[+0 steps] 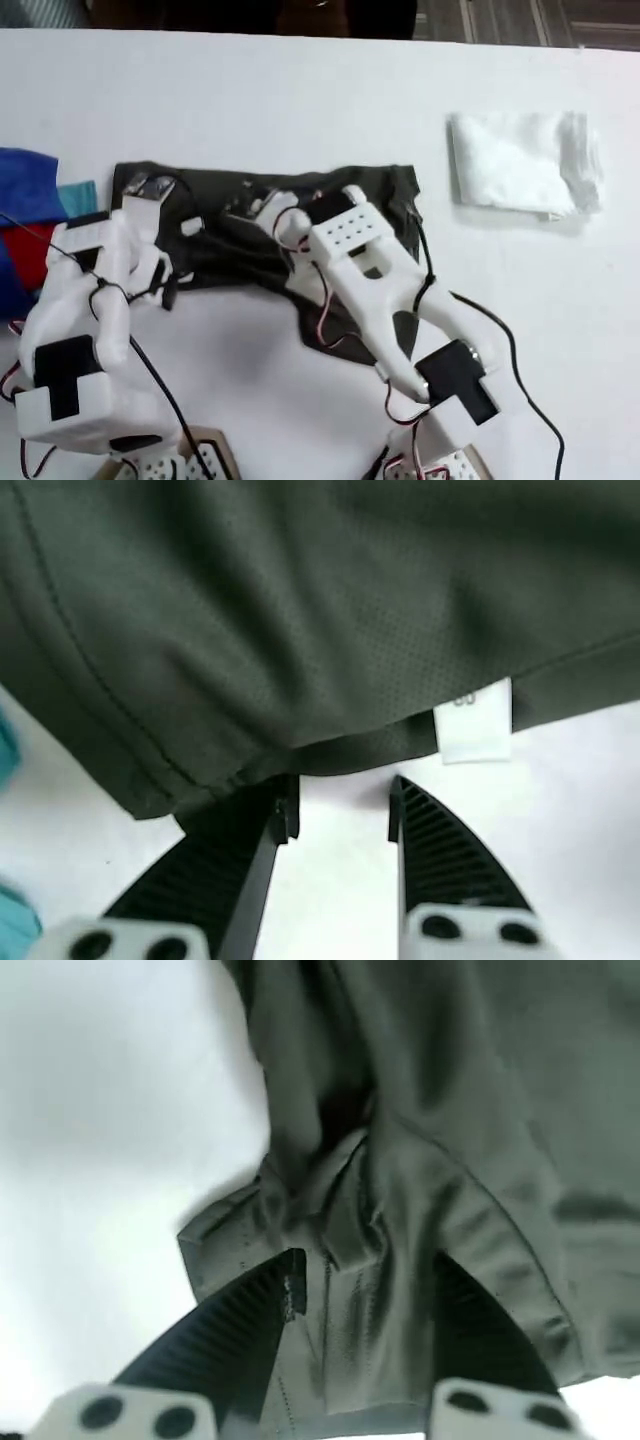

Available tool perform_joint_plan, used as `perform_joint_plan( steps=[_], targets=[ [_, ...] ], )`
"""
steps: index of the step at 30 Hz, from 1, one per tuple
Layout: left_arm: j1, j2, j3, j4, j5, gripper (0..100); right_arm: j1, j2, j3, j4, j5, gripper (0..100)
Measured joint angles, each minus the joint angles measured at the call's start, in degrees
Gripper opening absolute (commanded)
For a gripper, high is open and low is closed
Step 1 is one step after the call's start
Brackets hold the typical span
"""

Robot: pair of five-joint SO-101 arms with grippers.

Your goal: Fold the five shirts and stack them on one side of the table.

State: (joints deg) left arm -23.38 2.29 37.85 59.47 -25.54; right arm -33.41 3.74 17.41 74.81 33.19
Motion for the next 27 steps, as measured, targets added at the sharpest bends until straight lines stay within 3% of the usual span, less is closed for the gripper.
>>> perform_joint_plan(
  steps=[11,13,16,18,27],
  targets=[
    [0.0,0.0,0.0,0.0,0.0,16,0.5,6.8,0.7,-4.1,0.0,20.7],
    [0.0,0.0,0.0,0.0,0.0,16,1.2,8.0,0.7,-5.8,0.0,16.0],
    [0.0,0.0,0.0,0.0,0.0,16,3.5,8.3,0.7,-8.0,0.0,0.5],
    [0.0,0.0,0.0,0.0,0.0,16,5.3,8.4,0.7,-8.6,0.0,3.9],
    [0.0,0.0,0.0,-0.1,0.0,16,8.1,3.4,0.7,-8.6,0.0,1.8]
  ],
)
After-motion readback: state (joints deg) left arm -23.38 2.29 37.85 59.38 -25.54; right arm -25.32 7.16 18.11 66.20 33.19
